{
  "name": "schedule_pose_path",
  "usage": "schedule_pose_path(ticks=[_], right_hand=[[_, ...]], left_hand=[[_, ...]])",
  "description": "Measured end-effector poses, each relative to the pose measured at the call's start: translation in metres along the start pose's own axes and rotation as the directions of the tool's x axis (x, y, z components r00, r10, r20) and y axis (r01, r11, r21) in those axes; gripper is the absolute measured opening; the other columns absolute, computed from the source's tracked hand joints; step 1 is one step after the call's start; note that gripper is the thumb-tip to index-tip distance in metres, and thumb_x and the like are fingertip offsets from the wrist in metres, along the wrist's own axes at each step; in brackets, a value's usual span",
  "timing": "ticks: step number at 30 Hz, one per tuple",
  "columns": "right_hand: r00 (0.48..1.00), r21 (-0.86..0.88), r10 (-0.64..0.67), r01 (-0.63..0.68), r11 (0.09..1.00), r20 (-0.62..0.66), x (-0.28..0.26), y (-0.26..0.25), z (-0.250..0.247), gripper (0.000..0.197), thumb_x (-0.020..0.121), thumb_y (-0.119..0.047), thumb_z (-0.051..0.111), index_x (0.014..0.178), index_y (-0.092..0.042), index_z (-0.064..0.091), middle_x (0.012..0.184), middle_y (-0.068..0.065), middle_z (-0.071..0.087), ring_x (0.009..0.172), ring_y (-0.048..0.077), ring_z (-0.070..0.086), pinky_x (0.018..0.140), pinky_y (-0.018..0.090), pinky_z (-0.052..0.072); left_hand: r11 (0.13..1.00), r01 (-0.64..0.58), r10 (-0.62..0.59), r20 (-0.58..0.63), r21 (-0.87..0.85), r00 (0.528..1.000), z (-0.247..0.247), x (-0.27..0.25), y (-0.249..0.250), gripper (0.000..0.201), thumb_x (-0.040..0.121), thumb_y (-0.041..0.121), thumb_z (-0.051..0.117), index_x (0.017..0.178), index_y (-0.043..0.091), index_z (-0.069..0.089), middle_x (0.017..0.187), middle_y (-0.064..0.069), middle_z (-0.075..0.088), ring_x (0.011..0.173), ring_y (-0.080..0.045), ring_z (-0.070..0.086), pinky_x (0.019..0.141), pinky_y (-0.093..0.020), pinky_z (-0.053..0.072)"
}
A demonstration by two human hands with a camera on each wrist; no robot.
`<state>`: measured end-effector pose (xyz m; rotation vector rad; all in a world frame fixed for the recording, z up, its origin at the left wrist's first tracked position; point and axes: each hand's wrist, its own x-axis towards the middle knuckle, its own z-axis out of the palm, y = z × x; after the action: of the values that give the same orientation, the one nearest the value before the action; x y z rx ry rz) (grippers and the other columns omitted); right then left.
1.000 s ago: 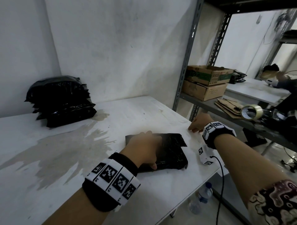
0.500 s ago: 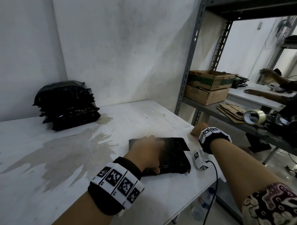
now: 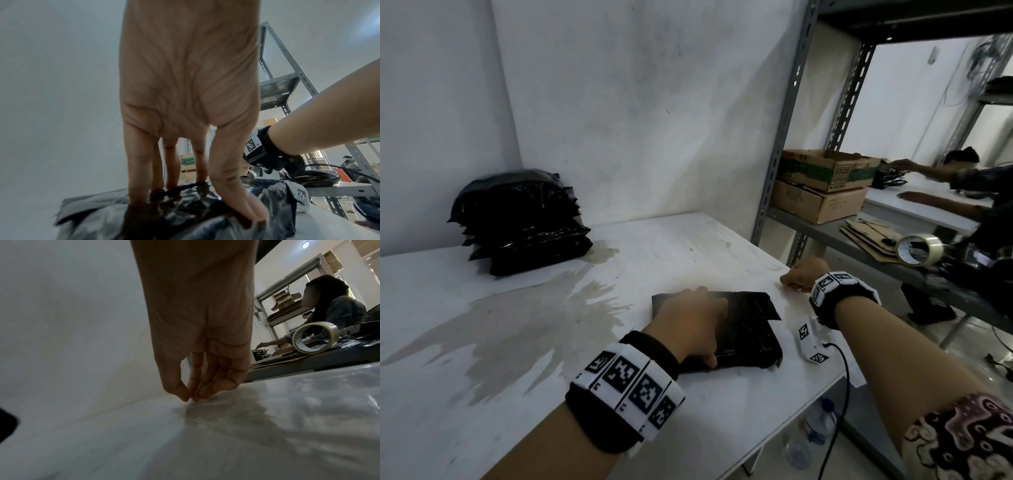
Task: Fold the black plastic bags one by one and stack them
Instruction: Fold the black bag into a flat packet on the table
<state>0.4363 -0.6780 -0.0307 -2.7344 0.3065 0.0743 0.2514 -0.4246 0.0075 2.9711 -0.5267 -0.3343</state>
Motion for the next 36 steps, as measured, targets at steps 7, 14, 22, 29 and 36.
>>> schedule_pose_path(ticks=[7, 14, 22, 29, 36], right_hand=[[1.000, 0.057, 0.025, -0.024, 0.998, -0.008, 0.002, 0.000, 0.003, 0.047, 0.079, -0.038, 0.078, 0.101, 0.002, 0.066, 0.105, 0.016, 0.068, 0.096, 0.028, 0.065, 0.085, 0.034, 0.053], [0.997, 0.083, 0.073, -0.073, 0.994, 0.007, 0.010, 0.003, 0.004, 0.045, 0.072, -0.028, 0.083, 0.098, 0.006, 0.071, 0.095, 0.016, 0.072, 0.085, 0.026, 0.067, 0.083, 0.034, 0.056], [0.992, -0.002, 0.118, -0.118, 0.993, 0.039, 0.005, -0.005, 0.006, 0.039, 0.083, -0.036, 0.074, 0.093, 0.000, 0.061, 0.097, 0.015, 0.063, 0.091, 0.026, 0.058, 0.077, 0.031, 0.046], [0.993, 0.070, 0.099, -0.104, 0.992, 0.070, 0.013, 0.001, 0.007, 0.031, 0.079, -0.029, 0.078, 0.084, -0.002, 0.063, 0.089, 0.015, 0.062, 0.084, 0.027, 0.058, 0.074, 0.031, 0.046], [0.984, 0.157, 0.101, -0.124, 0.980, 0.148, 0.010, 0.002, 0.002, 0.031, 0.090, -0.023, 0.068, 0.067, -0.014, 0.049, 0.087, 0.008, 0.056, 0.079, 0.021, 0.052, 0.068, 0.020, 0.044]], left_hand=[[1.000, 0.007, -0.007, 0.002, -0.014, 1.000, 0.000, -0.002, 0.000, 0.073, 0.074, 0.032, 0.079, 0.135, 0.027, 0.040, 0.132, -0.005, 0.038, 0.124, -0.025, 0.038, 0.096, -0.037, 0.038], [1.000, 0.006, -0.006, -0.004, -0.015, 1.000, 0.001, -0.002, 0.000, 0.073, 0.074, 0.032, 0.079, 0.135, 0.027, 0.039, 0.133, -0.006, 0.038, 0.124, -0.026, 0.038, 0.096, -0.038, 0.038], [1.000, 0.007, -0.007, -0.012, -0.008, 1.000, 0.002, -0.003, 0.000, 0.073, 0.074, 0.032, 0.079, 0.135, 0.026, 0.039, 0.133, -0.007, 0.038, 0.124, -0.026, 0.038, 0.097, -0.039, 0.038], [1.000, 0.008, -0.008, -0.013, -0.016, 1.000, 0.002, -0.002, 0.000, 0.072, 0.074, 0.031, 0.079, 0.134, 0.025, 0.041, 0.132, -0.007, 0.038, 0.123, -0.027, 0.038, 0.095, -0.039, 0.038], [1.000, 0.002, -0.002, -0.010, -0.014, 1.000, 0.001, -0.003, 0.000, 0.072, 0.074, 0.031, 0.079, 0.135, 0.025, 0.041, 0.132, -0.008, 0.038, 0.123, -0.027, 0.038, 0.097, -0.039, 0.039]])
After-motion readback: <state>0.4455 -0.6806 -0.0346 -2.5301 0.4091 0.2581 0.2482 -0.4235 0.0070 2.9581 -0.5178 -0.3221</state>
